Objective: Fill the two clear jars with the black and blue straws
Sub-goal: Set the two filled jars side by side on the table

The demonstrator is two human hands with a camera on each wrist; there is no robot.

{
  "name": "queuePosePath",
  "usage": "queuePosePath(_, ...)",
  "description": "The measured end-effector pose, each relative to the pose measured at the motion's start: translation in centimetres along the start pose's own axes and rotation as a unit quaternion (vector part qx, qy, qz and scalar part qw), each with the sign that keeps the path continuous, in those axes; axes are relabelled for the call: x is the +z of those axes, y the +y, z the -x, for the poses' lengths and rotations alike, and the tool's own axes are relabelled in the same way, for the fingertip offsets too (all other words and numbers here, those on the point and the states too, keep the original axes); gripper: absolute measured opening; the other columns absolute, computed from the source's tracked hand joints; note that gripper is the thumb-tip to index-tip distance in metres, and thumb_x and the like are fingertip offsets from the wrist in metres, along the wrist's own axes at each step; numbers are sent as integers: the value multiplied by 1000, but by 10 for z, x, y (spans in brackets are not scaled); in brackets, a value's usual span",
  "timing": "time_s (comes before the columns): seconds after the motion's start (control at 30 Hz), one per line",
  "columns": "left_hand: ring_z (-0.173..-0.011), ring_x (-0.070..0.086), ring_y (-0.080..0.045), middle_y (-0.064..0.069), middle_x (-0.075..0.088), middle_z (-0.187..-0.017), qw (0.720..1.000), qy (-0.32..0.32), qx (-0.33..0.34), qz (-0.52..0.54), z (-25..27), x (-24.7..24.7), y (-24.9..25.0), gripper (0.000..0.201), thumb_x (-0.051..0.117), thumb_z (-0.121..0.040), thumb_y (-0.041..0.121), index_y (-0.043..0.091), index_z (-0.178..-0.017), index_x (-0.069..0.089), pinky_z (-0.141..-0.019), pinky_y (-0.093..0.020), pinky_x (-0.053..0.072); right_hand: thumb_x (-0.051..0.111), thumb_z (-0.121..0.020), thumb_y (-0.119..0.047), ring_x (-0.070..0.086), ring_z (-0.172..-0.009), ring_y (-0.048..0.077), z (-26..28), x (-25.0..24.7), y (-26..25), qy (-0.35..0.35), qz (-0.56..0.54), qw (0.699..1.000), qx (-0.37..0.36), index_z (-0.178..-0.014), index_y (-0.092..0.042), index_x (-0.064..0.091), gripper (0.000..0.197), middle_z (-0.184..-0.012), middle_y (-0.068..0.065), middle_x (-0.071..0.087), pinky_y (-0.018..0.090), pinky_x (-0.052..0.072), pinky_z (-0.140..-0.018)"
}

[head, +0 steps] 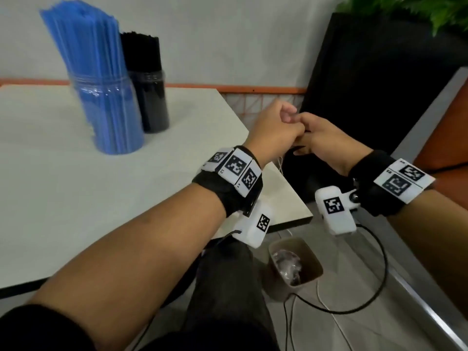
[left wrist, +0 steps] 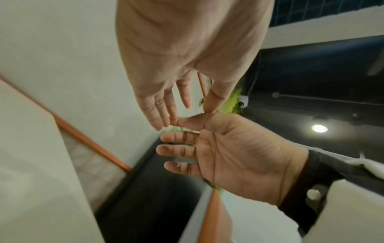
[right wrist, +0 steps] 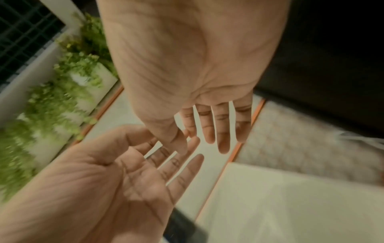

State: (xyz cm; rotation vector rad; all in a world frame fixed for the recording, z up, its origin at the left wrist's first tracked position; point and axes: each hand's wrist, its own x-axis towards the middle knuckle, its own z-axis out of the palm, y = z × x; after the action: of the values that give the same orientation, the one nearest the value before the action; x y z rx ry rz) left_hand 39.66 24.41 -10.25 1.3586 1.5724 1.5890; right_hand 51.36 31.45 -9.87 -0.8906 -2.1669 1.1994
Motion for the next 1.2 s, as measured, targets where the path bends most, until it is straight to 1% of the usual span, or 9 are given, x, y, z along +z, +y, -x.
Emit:
queuePosePath(0.13, -84, 57, -7, 8, 56, -94, 995, 97, -10, -3, -6, -91, -8, 29, 72, -84, 18, 17, -110, 59, -68, -15, 45, 62, -84, -2, 59, -88, 14, -63, 68, -38, -28, -34, 998, -43, -119, -17, 57, 38, -96, 5, 60, 32, 46, -77)
queuePosePath(0.27, -86, 56, -8, 7, 57, -96, 972, 231, -17, -44, -12, -188, -27, 28, 75, -82, 17, 21, -104, 59, -70, -19, 43, 72, -84, -21, 57, -89, 14, -128, 136, -62, -34, -50, 995, -80, -116, -26, 55, 37, -97, -3, 54, 34, 49, -80)
queuePosePath(0.4, -95, 55, -13, -5, 56, -108, 917, 382, 32, -109, -13, -265, -46, 33, 78, -79, 22, 20, -103, 57, -84, -13, 46, 75, -80, -27, 55, -99, 17, -191, 186, -76, 2, -72, 994, -82, -123, -25, 51, 49, -111, -2, 52, 32, 46, -85)
queuePosePath(0.5, -105, 48, -10, 4, 46, -115, 866, 459, 72, -185, -23, -295, -55, 50, 82, -73, 35, 22, -111, 52, -77, 1, 34, 79, -77, -29, 53, -114, 19, -227, 209, -85, 39, -82, 992, -89, -138, -20, 42, 72, -129, 4, 48, 29, 44, -93)
queuePosePath(0.63, -120, 48, -9, 5, 43, -130, 888, 427, 72, -155, -48, -309, -63, 93, 88, -61, 46, 17, -134, 39, -100, -16, 43, 85, -68, -37, 41, -132, 20, -256, 228, -92, 53, -54, 991, -107, -148, -16, 28, 100, -148, 6, 34, 35, 38, -110)
queuePosePath(0.73, -129, 49, -12, 4, 44, -142, 906, 405, 55, -113, -60, -316, -75, 123, 91, -53, 50, 24, -149, 19, -108, -35, 46, 88, -61, -37, 48, -127, 18, -264, 243, -86, 42, -75, 986, -144, -137, -24, 39, 90, -139, 3, 46, 39, 41, -109)
queuePosePath(0.87, -120, 55, -5, 11, 51, -136, 904, 401, 28, -142, -67, -329, -92, 135, 90, -46, 59, 31, -153, 12, -100, -26, 48, 87, -63, -36, 55, -117, 12, -272, 256, -75, 28, -140, 976, -165, -122, -33, 42, 75, -129, -3, 55, 36, 45, -105)
queuePosePath(1.03, -96, 60, 9, 22, 60, -110, 901, 398, 11, -173, -71, -336, -103, 101, 90, -47, 57, 27, -132, 45, -77, -13, 50, 85, -67, -37, 57, -110, 7, -284, 260, -68, 40, -141, 977, -152, -131, -20, 41, 80, -123, -5, 56, 18, 46, -90)
queuePosePath(1.2, -93, 64, 4, 18, 64, -106, 903, 392, 1, -177, -72, -339, -101, 90, 90, -46, 59, 27, -120, 52, -76, -20, 57, 85, -65, -38, 52, -84, -10, -286, 255, -68, 55, -107, 985, -121, -122, -26, 37, 75, -96, -24, 51, 6, 38, -69)
